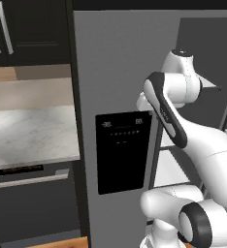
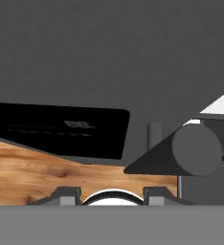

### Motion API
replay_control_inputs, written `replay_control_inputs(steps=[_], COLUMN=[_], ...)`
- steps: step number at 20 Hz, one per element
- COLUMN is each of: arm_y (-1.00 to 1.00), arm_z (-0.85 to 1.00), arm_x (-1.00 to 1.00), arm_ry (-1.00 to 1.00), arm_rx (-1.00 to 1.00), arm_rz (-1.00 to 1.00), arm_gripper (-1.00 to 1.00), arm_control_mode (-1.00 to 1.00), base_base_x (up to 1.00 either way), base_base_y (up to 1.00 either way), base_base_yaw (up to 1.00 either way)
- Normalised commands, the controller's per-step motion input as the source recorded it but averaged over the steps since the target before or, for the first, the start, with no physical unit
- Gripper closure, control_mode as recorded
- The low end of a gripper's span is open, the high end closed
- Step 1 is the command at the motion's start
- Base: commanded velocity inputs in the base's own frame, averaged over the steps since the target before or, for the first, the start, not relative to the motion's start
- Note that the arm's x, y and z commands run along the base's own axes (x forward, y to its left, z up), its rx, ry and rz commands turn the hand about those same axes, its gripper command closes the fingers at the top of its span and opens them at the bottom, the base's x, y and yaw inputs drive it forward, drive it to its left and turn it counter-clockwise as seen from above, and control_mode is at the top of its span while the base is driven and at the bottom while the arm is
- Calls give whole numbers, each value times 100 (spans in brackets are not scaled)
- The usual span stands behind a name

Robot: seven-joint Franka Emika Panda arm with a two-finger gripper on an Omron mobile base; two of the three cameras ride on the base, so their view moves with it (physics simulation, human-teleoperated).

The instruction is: Pick the cheese from the fridge and the cheese grater from the cabinet and place them next to the salad bowl.

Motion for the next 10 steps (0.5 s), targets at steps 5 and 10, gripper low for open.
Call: replay_control_inputs(steps=[5,10], arm_y=[0,0], arm_z=[0,0], arm_x=[0,0], arm_ry=[0,0], arm_rx=[0,0], arm_rz=[0,0], arm_gripper=[-100,-100], arm_control_mode=[-100,-100], base_base_x=[0,0], base_base_y=[0,0], base_base_yaw=[0,0])
